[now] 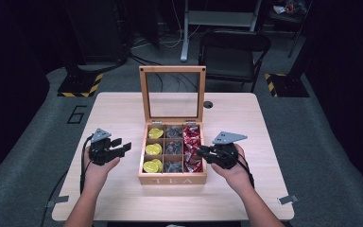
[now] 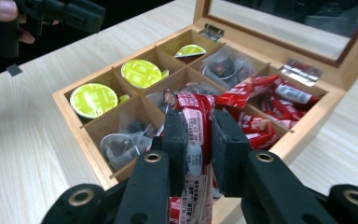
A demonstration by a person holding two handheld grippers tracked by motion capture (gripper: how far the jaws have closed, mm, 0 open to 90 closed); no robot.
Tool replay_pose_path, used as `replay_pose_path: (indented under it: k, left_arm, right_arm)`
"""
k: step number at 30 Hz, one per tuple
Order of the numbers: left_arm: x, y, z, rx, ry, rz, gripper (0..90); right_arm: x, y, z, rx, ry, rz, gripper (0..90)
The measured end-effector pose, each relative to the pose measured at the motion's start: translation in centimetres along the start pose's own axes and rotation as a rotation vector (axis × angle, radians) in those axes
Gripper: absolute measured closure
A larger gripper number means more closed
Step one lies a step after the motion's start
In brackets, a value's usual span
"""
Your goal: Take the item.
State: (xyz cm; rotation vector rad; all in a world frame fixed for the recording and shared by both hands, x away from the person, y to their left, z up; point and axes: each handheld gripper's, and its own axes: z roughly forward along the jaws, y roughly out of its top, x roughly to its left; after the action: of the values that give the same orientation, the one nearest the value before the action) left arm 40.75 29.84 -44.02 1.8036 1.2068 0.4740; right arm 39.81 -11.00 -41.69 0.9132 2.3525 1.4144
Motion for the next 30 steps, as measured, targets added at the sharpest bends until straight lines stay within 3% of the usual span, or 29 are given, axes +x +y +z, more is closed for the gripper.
replay_pose_path:
  k: [18,30]
  left_arm:
    - [0.1,0.0,0.0,0.001,0.002,0.0,48.4]
    - [0.1,0.0,0.1,0.001,0.001,0.001,48.4]
  right_arm:
    - [-3.1,-0.2,-2.9,-0.055,-0.096,0.071,76.4]
    - [-5.3,-1.3,-3.8,-0.05,-0.17,0.114,76.4]
